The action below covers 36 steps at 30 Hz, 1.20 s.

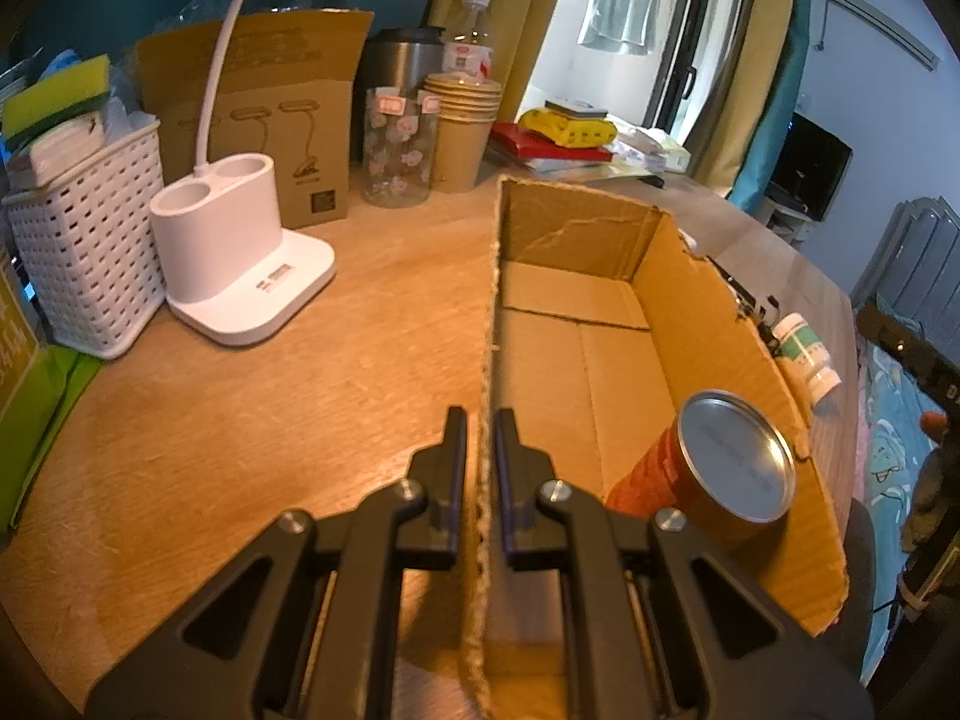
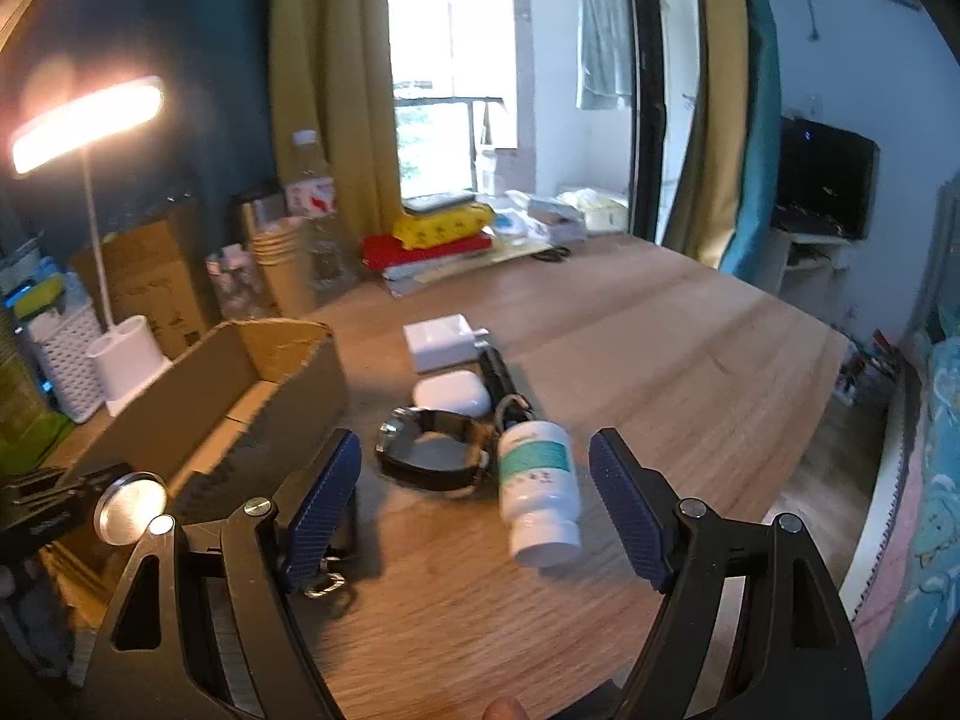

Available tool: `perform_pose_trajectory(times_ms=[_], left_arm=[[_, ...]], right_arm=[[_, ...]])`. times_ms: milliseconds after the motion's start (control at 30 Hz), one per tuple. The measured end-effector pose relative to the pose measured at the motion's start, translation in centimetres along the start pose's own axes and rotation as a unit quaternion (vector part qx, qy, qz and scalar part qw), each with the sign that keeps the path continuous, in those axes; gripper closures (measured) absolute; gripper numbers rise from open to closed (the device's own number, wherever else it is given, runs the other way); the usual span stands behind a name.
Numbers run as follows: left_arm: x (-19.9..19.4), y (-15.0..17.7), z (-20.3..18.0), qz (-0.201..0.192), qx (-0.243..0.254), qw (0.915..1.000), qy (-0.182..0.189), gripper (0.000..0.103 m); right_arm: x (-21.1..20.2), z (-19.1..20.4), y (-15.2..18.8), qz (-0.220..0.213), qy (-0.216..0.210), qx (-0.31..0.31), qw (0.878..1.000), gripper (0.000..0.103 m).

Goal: Organize rigid objects
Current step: 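Move the right tool to the white pill bottle and grasp it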

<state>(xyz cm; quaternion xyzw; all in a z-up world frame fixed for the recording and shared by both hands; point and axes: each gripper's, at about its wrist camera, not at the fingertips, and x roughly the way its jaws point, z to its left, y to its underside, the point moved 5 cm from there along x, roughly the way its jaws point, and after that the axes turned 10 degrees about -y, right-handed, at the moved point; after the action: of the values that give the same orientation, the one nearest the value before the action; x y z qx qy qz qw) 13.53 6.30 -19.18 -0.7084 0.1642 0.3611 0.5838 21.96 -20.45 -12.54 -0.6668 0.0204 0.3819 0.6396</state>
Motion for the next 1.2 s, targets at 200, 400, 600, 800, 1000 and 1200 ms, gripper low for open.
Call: perform_pose_trajectory(times_ms=[200,400,600,800,1000,1200], left_arm=[[0.0,0.1,-0.1,0.002,0.001,1.0,0.002,0.094],[0.3,0.2,-0.5,0.008,0.006,0.9999,0.005,0.094],[0.1,0.2,-0.5,0.004,0.008,0.9999,0.005,0.094],[0.1,0.2,-0.5,0.005,0.008,0.9999,0.006,0.094],[0.1,0.2,-0.5,0.005,0.008,0.9999,0.005,0.094],[0.1,0.2,-0.4,0.004,0.009,0.9999,0.006,0.094]], right_arm=[[1.9,-1.5,0.8,0.017,0.011,0.013,1.0,0.022],[3.5,-3.2,1.6,0.034,0.025,0.025,0.999,0.022],[5.2,-4.4,1.8,0.057,0.026,0.043,0.997,0.022],[6.8,-4.3,1.8,0.086,0.022,0.04,0.995,0.025],[7.7,-3.9,2.2,0.109,0.027,0.03,0.993,0.038],[8.2,-4.3,2.3,0.118,0.037,0.031,0.992,0.052]])
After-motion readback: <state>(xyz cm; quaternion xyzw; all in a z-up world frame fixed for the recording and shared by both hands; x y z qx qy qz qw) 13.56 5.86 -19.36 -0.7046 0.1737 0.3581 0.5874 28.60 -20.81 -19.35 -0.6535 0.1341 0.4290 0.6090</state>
